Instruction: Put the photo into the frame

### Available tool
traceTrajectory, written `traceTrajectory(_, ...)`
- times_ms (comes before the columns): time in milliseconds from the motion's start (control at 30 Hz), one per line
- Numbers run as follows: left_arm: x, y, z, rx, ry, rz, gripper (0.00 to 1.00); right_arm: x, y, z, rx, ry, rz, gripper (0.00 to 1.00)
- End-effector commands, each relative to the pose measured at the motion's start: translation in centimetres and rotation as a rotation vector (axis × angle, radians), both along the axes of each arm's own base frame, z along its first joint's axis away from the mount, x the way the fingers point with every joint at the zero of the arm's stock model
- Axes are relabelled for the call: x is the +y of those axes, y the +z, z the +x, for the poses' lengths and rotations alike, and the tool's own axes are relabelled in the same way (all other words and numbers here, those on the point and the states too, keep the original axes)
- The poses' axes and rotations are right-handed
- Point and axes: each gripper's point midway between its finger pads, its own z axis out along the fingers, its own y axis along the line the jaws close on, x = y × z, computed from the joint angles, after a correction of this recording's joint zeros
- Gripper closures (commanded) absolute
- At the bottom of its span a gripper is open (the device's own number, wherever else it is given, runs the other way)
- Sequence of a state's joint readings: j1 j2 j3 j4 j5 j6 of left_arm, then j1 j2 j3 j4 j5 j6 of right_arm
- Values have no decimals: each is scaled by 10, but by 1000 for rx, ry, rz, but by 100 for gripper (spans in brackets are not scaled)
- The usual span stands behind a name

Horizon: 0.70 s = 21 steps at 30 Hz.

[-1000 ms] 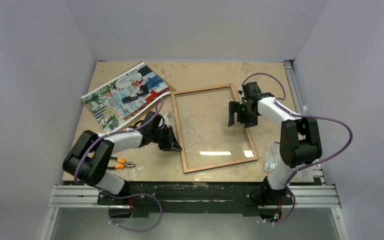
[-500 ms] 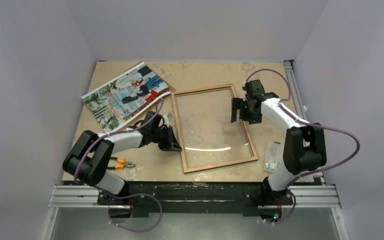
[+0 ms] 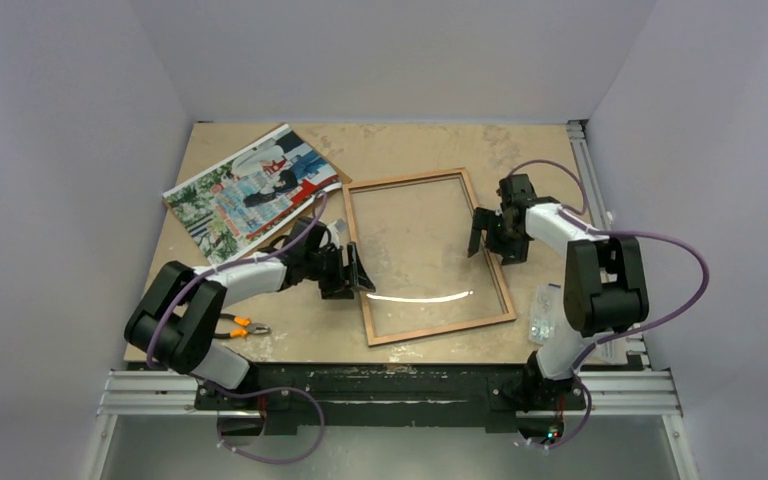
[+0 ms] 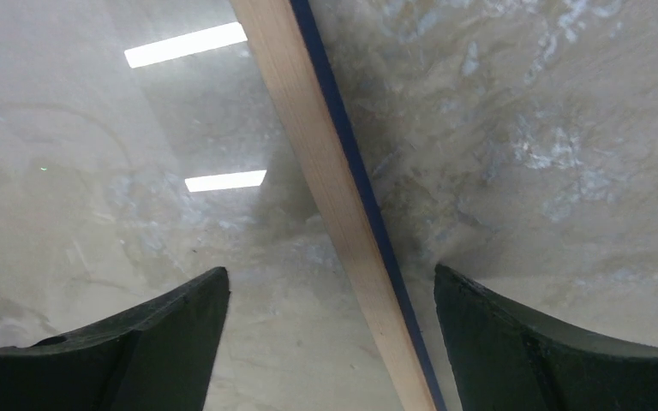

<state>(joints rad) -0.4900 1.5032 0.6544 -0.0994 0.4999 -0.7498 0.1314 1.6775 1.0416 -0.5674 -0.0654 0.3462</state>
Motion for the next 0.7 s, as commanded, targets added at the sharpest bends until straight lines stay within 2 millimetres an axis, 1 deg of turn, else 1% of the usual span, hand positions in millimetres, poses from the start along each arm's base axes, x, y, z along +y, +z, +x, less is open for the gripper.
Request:
traceTrajectory(0, 12, -10, 22, 1, 92, 20, 32, 16, -3, 2, -21, 1, 104, 14)
traceTrajectory(33, 10, -8, 28, -3, 102, -5, 32, 19, -4, 0, -18, 3, 121, 14)
traceTrajectory(100, 6, -12, 33, 13, 98, -10, 32, 23, -7, -4, -10, 5, 145, 14)
traceTrajectory(200, -4, -8, 50, -12, 86, -39, 33, 25, -11, -12, 6, 4, 163, 14)
traceTrajectory(367, -15, -6, 64, -18, 77, -47, 34, 24, -11, -21, 9, 0, 163, 14)
traceTrajectory(500, -29, 1, 69, -24, 52, -58, 35, 21, -6, -25, -6, -11, 150, 15)
traceTrajectory(567, -36, 3, 72, -31, 42, -60, 35, 16, -3, -23, -21, -23, 124, 14)
traceTrajectory(667, -41, 2, 70, -28, 34, -57, 35, 11, 2, -17, -32, -31, 107, 14)
